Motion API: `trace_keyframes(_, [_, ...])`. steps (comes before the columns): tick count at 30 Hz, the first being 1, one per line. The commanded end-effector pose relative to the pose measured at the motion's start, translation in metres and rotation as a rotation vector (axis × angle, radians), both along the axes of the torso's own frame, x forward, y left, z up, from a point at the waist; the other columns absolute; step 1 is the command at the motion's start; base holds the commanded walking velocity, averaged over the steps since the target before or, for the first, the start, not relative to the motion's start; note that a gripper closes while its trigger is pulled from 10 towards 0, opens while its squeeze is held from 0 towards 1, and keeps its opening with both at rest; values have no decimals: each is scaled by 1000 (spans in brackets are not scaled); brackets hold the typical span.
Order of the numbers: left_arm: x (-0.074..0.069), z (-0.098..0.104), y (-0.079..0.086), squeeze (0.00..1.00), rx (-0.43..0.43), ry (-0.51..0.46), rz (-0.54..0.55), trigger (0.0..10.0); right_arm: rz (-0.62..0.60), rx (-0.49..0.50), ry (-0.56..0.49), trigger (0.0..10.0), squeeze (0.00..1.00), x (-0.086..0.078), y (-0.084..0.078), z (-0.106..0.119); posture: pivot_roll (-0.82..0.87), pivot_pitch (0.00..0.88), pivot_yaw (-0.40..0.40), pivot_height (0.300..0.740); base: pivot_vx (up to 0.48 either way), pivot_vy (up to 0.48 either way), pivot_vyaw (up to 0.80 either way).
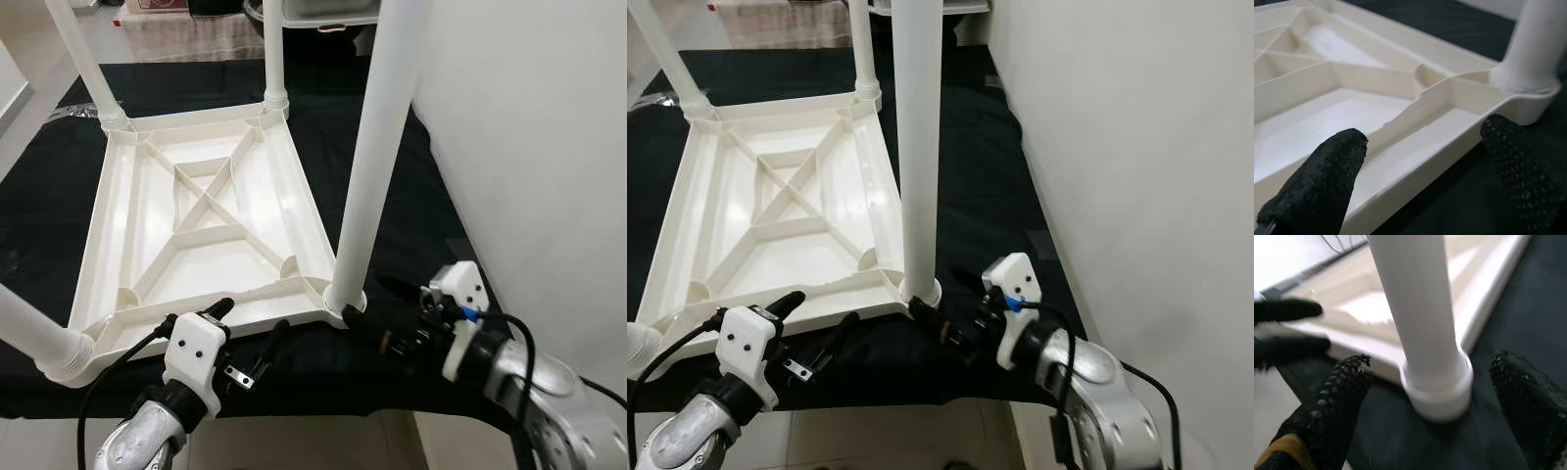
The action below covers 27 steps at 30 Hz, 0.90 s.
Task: Building children table
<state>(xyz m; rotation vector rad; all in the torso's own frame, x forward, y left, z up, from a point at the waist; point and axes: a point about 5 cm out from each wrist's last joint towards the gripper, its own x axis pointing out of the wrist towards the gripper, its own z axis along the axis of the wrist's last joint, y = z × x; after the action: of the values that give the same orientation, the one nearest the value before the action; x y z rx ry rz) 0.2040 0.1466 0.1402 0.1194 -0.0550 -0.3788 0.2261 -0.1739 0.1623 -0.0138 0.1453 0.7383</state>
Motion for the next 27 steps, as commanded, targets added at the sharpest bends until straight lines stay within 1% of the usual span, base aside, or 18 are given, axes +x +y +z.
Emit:
trace_keyframes(1, [2, -5, 4, 0, 36, 29, 22, 10000, -36, 12, -10, 10000, 1000, -3, -6, 0, -59, 151, 4, 740, 0, 0, 0])
trace_keyframes(2, [4, -5, 5, 0, 51, 28, 16, 10000, -44, 19, -4, 10000, 1000, -4, -7, -2, -67, 133, 6, 740, 0, 0, 0])
trace_keyframes(5, [6, -5, 4, 0, 67, 29, -1, 10000, -33, 35, 5, 10000, 1000, -7, -6, -3, -69, 127, 6, 740, 0, 0, 0])
trace_keyframes(6, [7, -5, 1, 0, 78, 32, -25, 10000, -18, 46, 11, 10000, 1000, -9, -5, -4, -70, 124, 6, 740, 0, 0, 0])
trace_keyframes(7, [8, -4, -4, 0, 79, 35, -63, 10000, 7, 52, 19, 10000, 882, -11, -4, -4, -73, 115, 7, 740, 0, 0, 0])
trace_keyframes(8, [8, -2, -11, 0, 71, 41, -116, 10000, 39, 48, 21, 10000, 804, -12, -3, -5, -74, 112, 7, 740, 0, 0, 0])
trace_keyframes(9, [8, -2, -11, 0, 71, 41, -116, 10000, 39, 48, 21, 10000, 804, -12, -3, -5, -74, 112, 7, 740, 0, 0, 0])
trace_keyframes(10, [8, -2, -13, 0, 65, 42, -127, 10000, 44, 49, 23, 10000, 161, -12, -3, -5, -74, 109, 6, 740, 0, 0, 0])
trace_keyframes(12, [8, -2, -14, 0, 63, 44, -129, 10000, 46, 51, 25, 10000, 161, -12, -2, -4, -74, 109, 6, 740, 0, 0, 0])
trace_keyframes(13, [8, -2, -18, 0, 57, 51, -136, 10000, 69, 63, 12, 10000, 0, -9, 2, -1, -76, 94, 7, 740, 0, 0, 0])
trace_keyframes(14, [8, -2, -18, 0, 57, 51, -136, 10000, 69, 63, 12, 10000, 0, -9, 2, -1, -76, 94, 7, 740, 0, 0, 0])
trace_keyframes(15, [7, -3, -23, 0, 56, 59, -151, 10000, 99, 74, -12, 10000, 0, -5, 9, 4, -70, 88, 7, 740, 0, 0, 0])
trace_keyframes(16, [7, -3, -23, 0, 56, 59, -151, 10000, 99, 74, -12, 10000, 0, -5, 9, 4, -70, 88, 7, 740, 0, 0, 0])
trace_keyframes(20, [1, 2, -34, 0, 50, 65, -231, 10000, 126, 100, -33, 10000, 0, 1, 17, 8, -62, 87, 6, 740, 0, 0, 0])
trace_keyframes(22, [0, 2, -35, 0, 45, 69, -246, 10000, 127, 100, -35, 10000, 0, 1, 18, 8, -62, 87, 6, 740, 0, 0, 0])
trace_keyframes(24, [-4, 5, -39, 0, 23, 77, -284, 10000, 129, 98, -39, 10000, 0, 4, 21, 7, -57, 87, 6, 740, 0, 0, 0])
trace_keyframes(25, [-4, 5, -39, 0, 23, 77, -284, 10000, 129, 98, -39, 10000, 0, 4, 21, 7, -57, 87, 6, 740, 0, 0, 0])
trace_keyframes(27, [-8, 8, -41, 0, -6, 95, -319, 10000, 132, 101, -43, 10000, 0, 8, 25, 6, -48, 85, 8, 740, 0, 0, 0])
